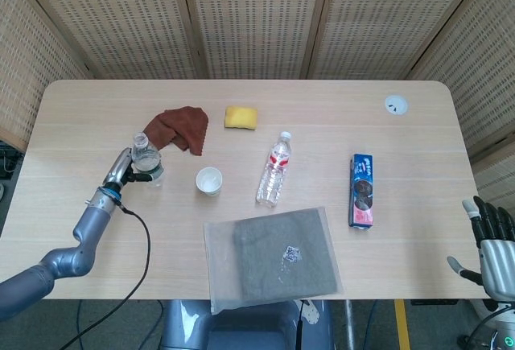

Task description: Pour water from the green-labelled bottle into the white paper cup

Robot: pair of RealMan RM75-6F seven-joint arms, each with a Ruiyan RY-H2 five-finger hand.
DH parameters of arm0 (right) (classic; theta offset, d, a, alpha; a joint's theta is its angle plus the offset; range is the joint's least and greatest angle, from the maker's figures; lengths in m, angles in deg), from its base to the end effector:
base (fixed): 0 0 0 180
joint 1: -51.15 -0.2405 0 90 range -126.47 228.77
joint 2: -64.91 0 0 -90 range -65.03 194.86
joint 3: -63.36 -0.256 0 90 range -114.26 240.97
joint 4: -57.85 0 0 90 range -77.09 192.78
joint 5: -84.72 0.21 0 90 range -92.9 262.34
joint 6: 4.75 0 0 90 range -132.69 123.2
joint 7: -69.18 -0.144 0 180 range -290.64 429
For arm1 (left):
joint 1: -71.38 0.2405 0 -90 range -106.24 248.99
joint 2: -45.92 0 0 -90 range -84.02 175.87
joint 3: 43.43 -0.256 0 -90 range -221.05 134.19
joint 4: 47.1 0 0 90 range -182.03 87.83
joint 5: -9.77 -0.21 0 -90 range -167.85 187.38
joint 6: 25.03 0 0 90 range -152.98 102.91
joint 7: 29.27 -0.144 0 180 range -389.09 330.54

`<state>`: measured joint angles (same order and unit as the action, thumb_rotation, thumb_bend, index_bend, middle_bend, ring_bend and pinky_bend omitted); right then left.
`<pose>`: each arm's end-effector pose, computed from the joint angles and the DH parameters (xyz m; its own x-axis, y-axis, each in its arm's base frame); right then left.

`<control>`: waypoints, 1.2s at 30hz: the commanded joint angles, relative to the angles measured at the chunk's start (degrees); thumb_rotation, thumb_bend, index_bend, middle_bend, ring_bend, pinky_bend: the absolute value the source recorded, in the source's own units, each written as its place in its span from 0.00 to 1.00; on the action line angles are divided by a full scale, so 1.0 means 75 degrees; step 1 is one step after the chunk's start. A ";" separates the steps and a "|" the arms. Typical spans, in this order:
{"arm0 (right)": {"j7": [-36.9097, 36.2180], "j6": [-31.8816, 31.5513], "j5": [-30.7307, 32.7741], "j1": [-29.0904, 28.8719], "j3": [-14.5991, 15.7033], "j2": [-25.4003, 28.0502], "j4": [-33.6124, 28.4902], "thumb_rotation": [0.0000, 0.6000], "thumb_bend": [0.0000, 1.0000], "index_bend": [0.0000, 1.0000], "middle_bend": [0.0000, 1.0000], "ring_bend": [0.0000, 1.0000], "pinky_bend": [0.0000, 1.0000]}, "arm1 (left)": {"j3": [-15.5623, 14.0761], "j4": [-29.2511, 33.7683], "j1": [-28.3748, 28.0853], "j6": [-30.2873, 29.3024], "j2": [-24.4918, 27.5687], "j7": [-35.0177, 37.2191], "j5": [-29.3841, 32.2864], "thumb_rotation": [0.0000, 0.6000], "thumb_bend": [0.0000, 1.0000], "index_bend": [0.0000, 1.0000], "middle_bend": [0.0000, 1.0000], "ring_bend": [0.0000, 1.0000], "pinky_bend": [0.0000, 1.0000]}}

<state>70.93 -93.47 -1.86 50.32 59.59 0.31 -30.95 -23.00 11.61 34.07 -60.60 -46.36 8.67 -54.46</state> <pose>-0.3278 -0.1622 0.1725 0.4726 0.0484 0.8799 -0.8810 0.0494 0.4705 -0.2583 0.4001 0.0046 -0.4021 0.3103 0.8614 0.9121 0.2177 0.3473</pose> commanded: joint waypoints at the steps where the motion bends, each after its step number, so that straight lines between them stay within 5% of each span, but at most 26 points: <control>1: 0.0011 0.0016 0.0003 -0.0007 0.0001 -0.0002 -0.0001 1.00 0.00 0.02 0.00 0.00 0.00 | -0.0125 -0.0629 0.0111 -0.0005 -0.0439 0.1018 -0.0636 1.00 0.58 0.68 0.53 0.33 0.35; 10: 0.0055 0.0083 0.0043 -0.0035 -0.0004 -0.0026 0.0012 1.00 0.00 0.02 0.00 0.00 0.00 | -0.0456 -0.1642 0.0076 -0.0590 -0.1100 0.2257 -0.1398 1.00 0.53 0.65 0.51 0.33 0.34; 16: 0.0037 0.0062 0.0044 -0.0023 -0.0006 -0.0017 0.0018 1.00 0.00 0.02 0.00 0.00 0.00 | -0.0685 -0.1937 0.0041 -0.0699 -0.1277 0.2695 -0.1619 1.00 0.52 0.60 0.45 0.29 0.19; 20: 0.0055 0.0055 0.0039 -0.0020 -0.0001 -0.0023 0.0017 1.00 0.00 0.02 0.00 0.00 0.00 | -0.0835 -0.2108 0.0061 -0.0915 -0.1367 0.2992 -0.1799 1.00 0.50 0.43 0.24 0.10 0.03; 23: 0.0067 0.0046 0.0040 -0.0016 -0.0003 -0.0022 0.0007 1.00 0.00 0.02 0.00 0.00 0.00 | -0.0937 -0.2235 0.0072 -0.1058 -0.1421 0.3202 -0.1908 1.00 0.44 0.30 0.14 0.02 0.00; 30: 0.0063 0.0014 0.0013 -0.0004 0.0003 -0.0015 -0.0003 1.00 0.00 0.02 0.00 0.00 0.00 | -0.1135 -0.2350 0.0089 -0.1306 -0.1373 0.3552 -0.2097 1.00 0.33 0.06 0.05 0.00 0.00; 36: 0.0031 -0.0045 -0.0036 0.0020 0.0015 0.0006 -0.0024 1.00 0.00 0.02 0.00 0.00 0.00 | -0.1228 -0.2051 0.0154 -0.1409 -0.1055 0.3836 -0.2140 1.00 0.27 0.00 0.00 0.00 0.00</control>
<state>71.17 -93.80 -2.11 50.46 59.70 0.35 -31.12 -32.02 -4.41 35.06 -71.08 -54.90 36.94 -70.46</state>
